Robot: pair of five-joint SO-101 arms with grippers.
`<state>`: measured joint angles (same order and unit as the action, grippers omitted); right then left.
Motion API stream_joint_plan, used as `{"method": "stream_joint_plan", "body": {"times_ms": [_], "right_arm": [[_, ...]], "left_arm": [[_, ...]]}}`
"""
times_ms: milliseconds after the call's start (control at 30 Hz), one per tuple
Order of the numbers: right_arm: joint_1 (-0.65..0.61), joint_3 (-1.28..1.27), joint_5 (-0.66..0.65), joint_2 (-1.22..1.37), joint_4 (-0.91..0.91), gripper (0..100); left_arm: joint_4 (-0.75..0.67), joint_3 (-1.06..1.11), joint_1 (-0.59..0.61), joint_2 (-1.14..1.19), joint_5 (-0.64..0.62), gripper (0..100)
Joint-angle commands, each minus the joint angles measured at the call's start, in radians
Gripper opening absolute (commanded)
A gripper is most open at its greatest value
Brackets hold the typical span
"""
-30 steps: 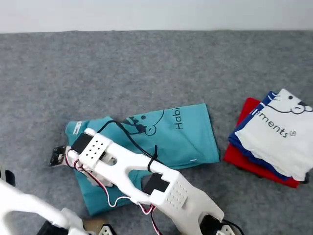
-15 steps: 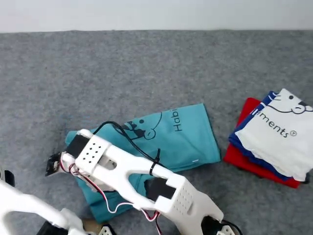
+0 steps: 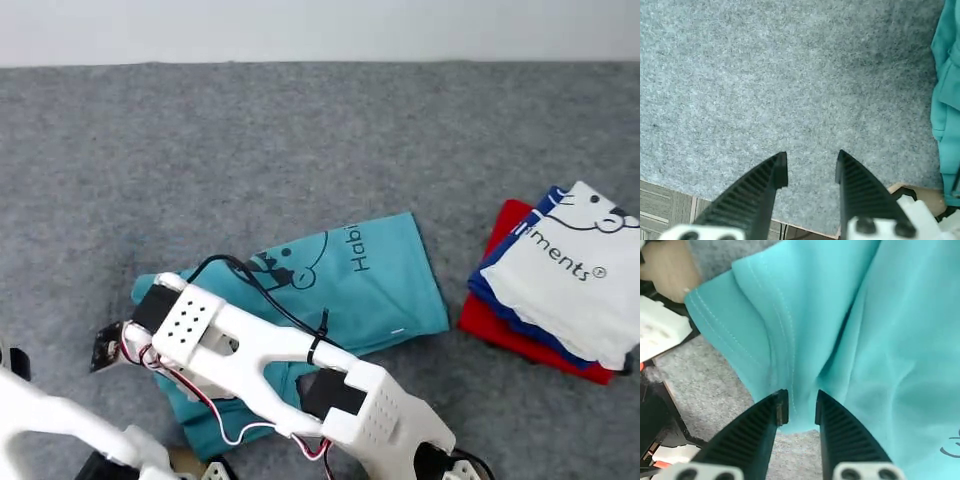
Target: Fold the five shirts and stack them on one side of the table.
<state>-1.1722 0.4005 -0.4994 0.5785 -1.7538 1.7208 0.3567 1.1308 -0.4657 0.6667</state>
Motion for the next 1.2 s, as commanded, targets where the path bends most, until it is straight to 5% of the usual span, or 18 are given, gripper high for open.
{"method": "stream_joint_plan", "body": {"times_ms": [0,433,1167], "right_arm": [[0.004,0.020,0.026,-0.096,-0.042,10.4],[-0.101,-0.110,0.054,-0.085,0.051,10.4],[0.016,-0.109,0.054,0.008,0.131,1.0]], "left_arm": [[-0.012,-0.004,-0.003,-0.029,0.006,17],[-0.012,-0.004,-0.003,-0.029,0.005,17],[-0.017,0.056,-0.003,-0.031,0.005,17]]}}
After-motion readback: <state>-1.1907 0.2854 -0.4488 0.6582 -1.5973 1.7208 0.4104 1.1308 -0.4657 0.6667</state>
